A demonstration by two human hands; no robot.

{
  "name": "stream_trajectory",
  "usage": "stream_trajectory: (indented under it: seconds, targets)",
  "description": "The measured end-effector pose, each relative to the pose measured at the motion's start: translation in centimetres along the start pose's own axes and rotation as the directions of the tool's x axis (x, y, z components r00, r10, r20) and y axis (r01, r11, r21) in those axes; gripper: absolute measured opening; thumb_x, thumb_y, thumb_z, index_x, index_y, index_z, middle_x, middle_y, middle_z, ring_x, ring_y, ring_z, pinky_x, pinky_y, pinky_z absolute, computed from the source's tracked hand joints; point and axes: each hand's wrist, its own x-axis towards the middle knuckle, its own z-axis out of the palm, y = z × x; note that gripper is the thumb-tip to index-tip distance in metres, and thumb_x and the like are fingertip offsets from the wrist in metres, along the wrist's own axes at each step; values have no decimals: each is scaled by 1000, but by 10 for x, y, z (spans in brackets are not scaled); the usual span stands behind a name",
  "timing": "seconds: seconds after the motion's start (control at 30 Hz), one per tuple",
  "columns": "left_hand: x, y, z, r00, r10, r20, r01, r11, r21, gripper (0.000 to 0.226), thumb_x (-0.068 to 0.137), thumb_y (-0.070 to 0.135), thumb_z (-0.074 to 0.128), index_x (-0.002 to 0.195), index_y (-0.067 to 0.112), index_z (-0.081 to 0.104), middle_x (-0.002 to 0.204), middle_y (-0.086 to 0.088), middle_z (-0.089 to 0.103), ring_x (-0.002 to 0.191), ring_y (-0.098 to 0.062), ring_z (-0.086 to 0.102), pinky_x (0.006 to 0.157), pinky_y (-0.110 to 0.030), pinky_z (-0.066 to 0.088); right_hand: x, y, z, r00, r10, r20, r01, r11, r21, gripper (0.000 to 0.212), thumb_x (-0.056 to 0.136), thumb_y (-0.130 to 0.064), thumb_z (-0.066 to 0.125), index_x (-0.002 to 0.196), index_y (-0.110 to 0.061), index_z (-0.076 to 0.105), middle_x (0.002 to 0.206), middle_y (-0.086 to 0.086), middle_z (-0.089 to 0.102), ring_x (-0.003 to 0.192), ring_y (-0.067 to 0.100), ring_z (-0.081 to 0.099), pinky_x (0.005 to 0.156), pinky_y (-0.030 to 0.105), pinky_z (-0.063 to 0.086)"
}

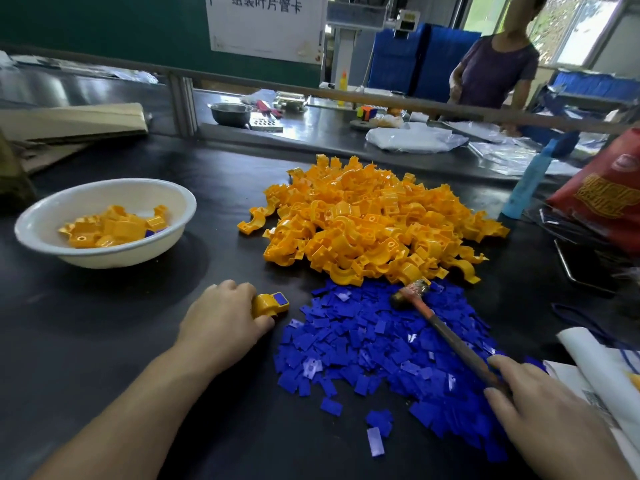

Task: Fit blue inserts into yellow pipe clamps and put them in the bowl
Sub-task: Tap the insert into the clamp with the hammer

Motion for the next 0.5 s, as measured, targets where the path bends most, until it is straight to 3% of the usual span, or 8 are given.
stream_trajectory:
  seconds: [0.07, 0.13, 0.23, 0.33, 0.4, 0.5]
  targets:
    - [-8, -2, 10, 993, 57, -103, -56, 998, 13, 49, 84, 64, 56, 122, 32, 58, 107, 8, 57, 100, -12, 50, 78, -29, 46, -2, -5, -5, 1000, 1, -21, 0, 999, 35, 32, 95, -41, 42, 127, -41, 39, 108, -11, 50, 107, 8, 52, 81, 26, 41]
    - [-12, -6, 17, 978, 84, -192, -88, 996, -15, 50, 86, 63, 54, 124, 33, 59, 108, 9, 58, 102, -13, 50, 78, -29, 44, -5, -12, -8, 1000, 21, -11, -17, 964, 266, 19, 95, -33, 44, 111, -42, 49, 92, -9, 54, 87, 11, 55, 75, 32, 42]
    - [-12, -7, 23, 965, 112, -237, -116, 993, -2, 55, 87, 63, 50, 132, 31, 56, 111, 8, 58, 104, -14, 50, 81, -30, 45, -13, -34, -18, 998, 24, 58, -55, 789, 612, 14, 88, -36, 45, 94, -47, 52, 68, 1, 62, 60, 20, 61, 62, 44, 54]
    - [-12, -6, 27, 959, 123, -256, -125, 992, 12, 59, 88, 63, 49, 137, 30, 53, 116, 7, 58, 107, -14, 50, 84, -30, 46, -23, -61, -24, 989, -101, 106, -1, 716, 698, 16, 86, -47, 43, 100, -54, 46, 63, -1, 64, 46, 13, 59, 46, 29, 51]
    - [-12, -8, 28, 955, 115, -274, -121, 993, -4, 56, 88, 63, 50, 133, 29, 57, 113, 7, 59, 105, -14, 51, 83, -30, 46, -20, -74, -24, 976, -209, 56, 122, 746, 654, 14, 92, -45, 45, 105, -52, 44, 72, -8, 64, 59, 1, 59, 51, 19, 46]
    - [-10, -8, 28, 956, 109, -272, -108, 994, 19, 54, 89, 64, 46, 131, 31, 58, 111, 8, 57, 104, -13, 49, 83, -28, 45, -17, -92, -29, 946, -324, -3, 276, 801, 531, 24, 95, -44, 45, 117, -48, 39, 83, -18, 56, 86, -12, 50, 71, 13, 43]
